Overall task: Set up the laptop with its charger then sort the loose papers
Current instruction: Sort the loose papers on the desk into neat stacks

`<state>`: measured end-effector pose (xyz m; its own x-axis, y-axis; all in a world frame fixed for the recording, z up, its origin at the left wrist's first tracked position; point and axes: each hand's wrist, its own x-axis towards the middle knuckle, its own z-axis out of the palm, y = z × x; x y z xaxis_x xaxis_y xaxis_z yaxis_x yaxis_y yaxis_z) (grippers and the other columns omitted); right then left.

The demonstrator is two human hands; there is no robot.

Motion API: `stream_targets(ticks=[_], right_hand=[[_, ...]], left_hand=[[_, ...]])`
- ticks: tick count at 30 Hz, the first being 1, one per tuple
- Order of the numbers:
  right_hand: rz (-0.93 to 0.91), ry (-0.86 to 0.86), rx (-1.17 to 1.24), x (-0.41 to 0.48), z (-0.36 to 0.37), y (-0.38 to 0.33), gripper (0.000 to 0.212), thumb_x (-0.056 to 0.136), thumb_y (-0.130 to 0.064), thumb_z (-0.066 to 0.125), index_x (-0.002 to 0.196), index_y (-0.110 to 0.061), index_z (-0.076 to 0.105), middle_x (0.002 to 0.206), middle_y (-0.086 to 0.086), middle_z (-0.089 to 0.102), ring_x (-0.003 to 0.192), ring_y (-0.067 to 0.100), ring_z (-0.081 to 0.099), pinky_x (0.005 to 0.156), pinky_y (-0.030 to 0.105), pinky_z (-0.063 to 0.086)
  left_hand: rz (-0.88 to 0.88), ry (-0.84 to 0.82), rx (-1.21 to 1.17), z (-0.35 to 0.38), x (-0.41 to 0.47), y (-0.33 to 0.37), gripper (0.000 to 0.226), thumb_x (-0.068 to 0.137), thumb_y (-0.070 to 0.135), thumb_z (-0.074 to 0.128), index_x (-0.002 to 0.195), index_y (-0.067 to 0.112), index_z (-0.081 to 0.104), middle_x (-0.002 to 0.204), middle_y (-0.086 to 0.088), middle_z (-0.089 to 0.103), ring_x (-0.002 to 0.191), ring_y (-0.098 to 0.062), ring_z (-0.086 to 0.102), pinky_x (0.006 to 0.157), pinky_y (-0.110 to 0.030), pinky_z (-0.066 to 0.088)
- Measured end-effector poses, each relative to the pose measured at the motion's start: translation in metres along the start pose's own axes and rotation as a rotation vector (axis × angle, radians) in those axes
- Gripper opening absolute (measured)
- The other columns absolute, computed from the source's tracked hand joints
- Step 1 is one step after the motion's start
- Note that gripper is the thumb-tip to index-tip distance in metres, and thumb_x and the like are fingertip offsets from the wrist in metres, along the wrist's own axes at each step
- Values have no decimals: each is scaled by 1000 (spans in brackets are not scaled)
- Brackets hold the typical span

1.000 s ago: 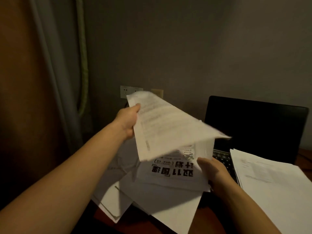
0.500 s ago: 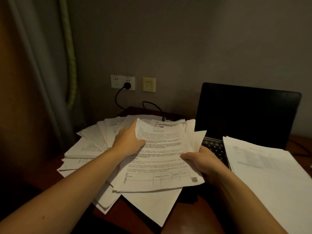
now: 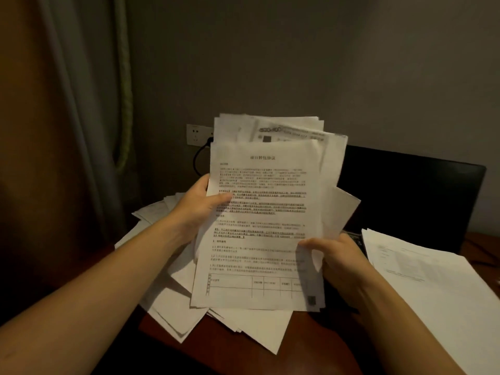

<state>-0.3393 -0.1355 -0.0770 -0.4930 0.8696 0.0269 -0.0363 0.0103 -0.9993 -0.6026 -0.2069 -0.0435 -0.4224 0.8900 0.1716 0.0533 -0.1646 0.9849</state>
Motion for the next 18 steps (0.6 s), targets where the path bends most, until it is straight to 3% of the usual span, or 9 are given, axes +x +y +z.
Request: stream_targets(ticks=[2,5,11,16,18], right_hand=[[-21,40,2,5,4,-11,27,88,3,65,113,-6,66,106,9,76,92,28,75,79,48,61],[-109,48,-21,14,10,-46,27,86,4,67,110,-7,66,100,7,77,87,21,76,64,35,61],[-240,-91,-19,22,26,-87,44,84,-3,73,126,-11,62,113,8,74,101,28,73,82,49,61],[-280,-23,-35,21,41,-84,36,83,-3,75,118,-11,66,106,8,76,91,25,76,72,42,63],[-312,-46,-37,24,43,-98,35,84,-3,75,118,-9,67,106,8,76,92,27,75,73,44,63]], left_hand=[[71,-10,-20,-1,-2,14,37,94,8,66,124,27,56,115,-1,74,104,-22,72,89,-46,58],[200,10,-87,-5,-4,42,35,95,5,63,124,23,54,113,-3,74,101,-22,73,79,-39,61],[243,110,-58,-11,-12,60,33,95,13,66,123,22,54,109,1,73,95,-16,74,68,-28,61],[219,131,-43,-5,-18,43,29,95,12,66,119,23,55,114,-1,72,97,-19,73,78,-40,63],[263,170,-29,-7,-16,52,28,94,12,67,114,27,55,112,1,71,98,-17,73,79,-38,62]])
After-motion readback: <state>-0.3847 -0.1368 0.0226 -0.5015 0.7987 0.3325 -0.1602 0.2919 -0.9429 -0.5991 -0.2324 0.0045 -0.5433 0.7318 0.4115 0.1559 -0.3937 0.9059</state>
